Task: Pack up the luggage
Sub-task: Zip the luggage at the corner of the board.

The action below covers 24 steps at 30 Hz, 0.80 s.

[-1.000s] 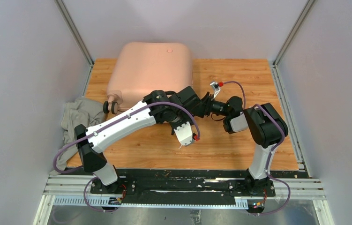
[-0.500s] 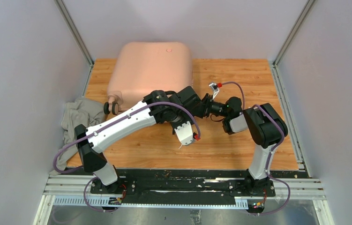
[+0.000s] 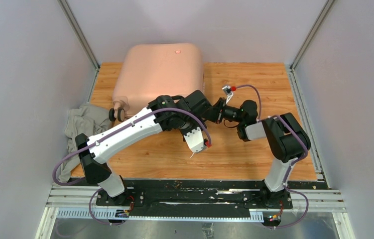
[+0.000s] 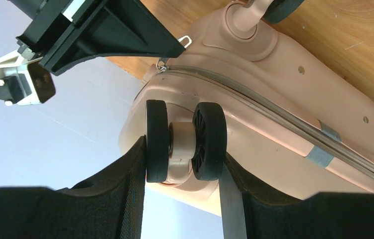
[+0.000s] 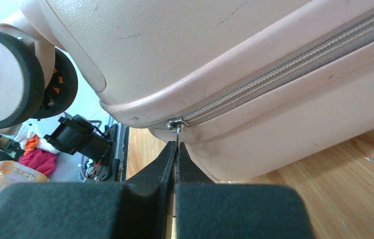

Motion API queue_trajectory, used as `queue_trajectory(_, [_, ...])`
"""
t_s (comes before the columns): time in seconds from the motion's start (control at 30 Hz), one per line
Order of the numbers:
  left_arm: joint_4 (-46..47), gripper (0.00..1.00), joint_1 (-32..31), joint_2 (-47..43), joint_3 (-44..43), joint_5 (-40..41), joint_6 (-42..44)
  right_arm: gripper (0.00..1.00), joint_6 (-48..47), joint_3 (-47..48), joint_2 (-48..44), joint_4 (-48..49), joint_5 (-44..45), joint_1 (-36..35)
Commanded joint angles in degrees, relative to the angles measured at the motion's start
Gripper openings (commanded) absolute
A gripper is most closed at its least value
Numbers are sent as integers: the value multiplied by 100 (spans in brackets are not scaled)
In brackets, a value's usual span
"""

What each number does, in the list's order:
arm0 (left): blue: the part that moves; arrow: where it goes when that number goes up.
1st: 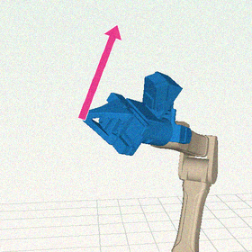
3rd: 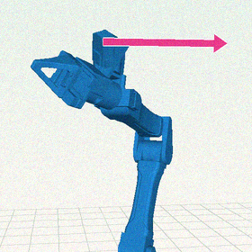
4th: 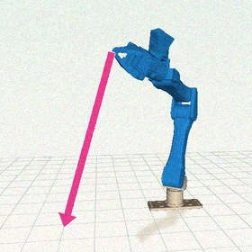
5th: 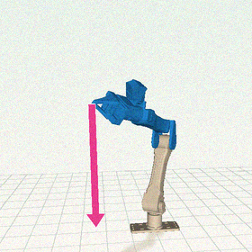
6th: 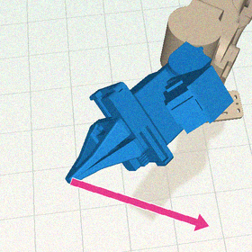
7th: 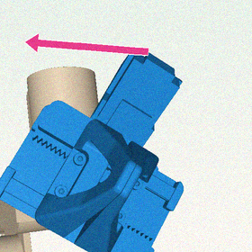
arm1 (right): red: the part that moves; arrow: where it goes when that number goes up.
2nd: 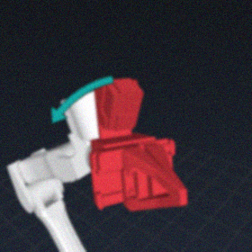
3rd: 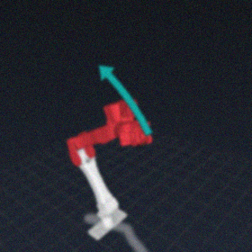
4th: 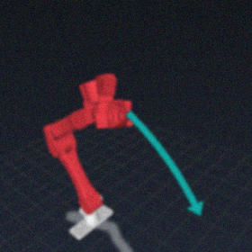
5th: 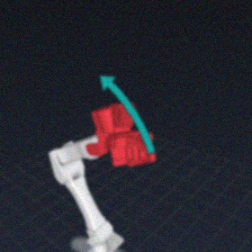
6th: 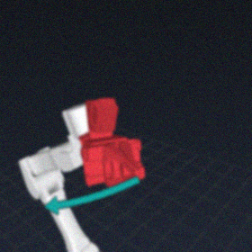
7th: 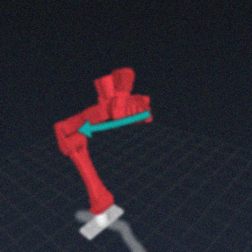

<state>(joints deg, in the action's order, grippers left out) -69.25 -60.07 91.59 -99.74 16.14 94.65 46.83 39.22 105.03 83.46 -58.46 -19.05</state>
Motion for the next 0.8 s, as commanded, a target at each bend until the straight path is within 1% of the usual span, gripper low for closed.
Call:
queue_trajectory(0.0, [747,0,-32,-625,-405,733,-267,0,-1174,-198,-813,-1087,284,-146])
queue_trajectory(0.13, [755,0,-39,-558,-411,686,-314,0,-2030,-532,-1450,-2043,643,-250])
queue_trajectory(0.23, [755,0,-48,-505,-451,664,-348,0,-2317,-663,-1731,-2308,909,-330])
queue_trajectory(0.47, [747,0,-73,-537,-481,645,-418,0,-2334,-543,-1709,-2155,1002,-426])
queue_trajectory(0.6, [747,0,-74,-594,-374,637,-466,0,-2247,-507,-1893,-2046,938,-524])
queue_trajectory(0.77, [747,0,-75,-487,-459,470,-761,0,-2333,-706,-2300,-1979,1119,-1171])
